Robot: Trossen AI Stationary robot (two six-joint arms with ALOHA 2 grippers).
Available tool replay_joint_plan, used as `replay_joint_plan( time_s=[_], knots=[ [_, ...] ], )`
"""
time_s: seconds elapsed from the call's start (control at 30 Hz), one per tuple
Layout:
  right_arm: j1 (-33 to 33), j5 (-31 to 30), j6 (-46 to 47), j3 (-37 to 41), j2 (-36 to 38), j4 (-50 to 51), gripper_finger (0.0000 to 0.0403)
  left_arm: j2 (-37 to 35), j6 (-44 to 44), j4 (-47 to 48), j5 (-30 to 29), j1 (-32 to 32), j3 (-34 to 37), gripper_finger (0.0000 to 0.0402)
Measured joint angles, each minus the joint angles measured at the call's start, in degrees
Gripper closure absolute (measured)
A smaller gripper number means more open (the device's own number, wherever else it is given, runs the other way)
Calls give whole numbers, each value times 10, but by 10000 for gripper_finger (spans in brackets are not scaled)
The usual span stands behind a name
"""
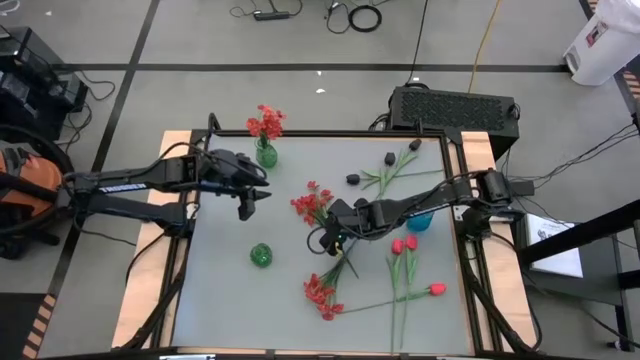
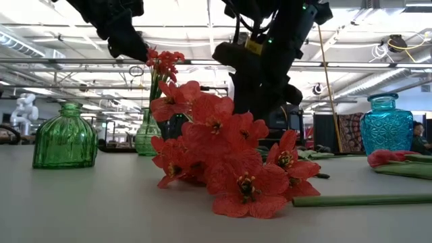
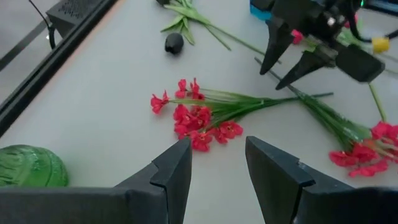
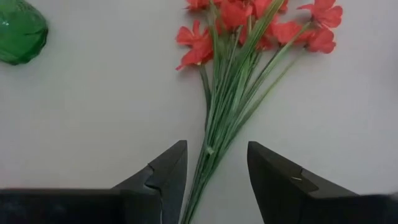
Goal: Sort flowers into vase by color
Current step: Put the top orange flowers into the top green vase
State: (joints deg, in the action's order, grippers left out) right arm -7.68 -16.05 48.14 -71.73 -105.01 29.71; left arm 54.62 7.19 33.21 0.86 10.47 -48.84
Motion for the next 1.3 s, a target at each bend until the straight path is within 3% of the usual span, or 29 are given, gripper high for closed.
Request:
replay_joint_plan(
  time_s=[0.5,1.3],
  knots=[
    [-2,14,1,0,-64,-6,243,89,15,-58,-25,-72,0,244],
    [-14,14,14,0,-70,-29,243,112,15,-88,-29,-76,0,244]
  ],
)
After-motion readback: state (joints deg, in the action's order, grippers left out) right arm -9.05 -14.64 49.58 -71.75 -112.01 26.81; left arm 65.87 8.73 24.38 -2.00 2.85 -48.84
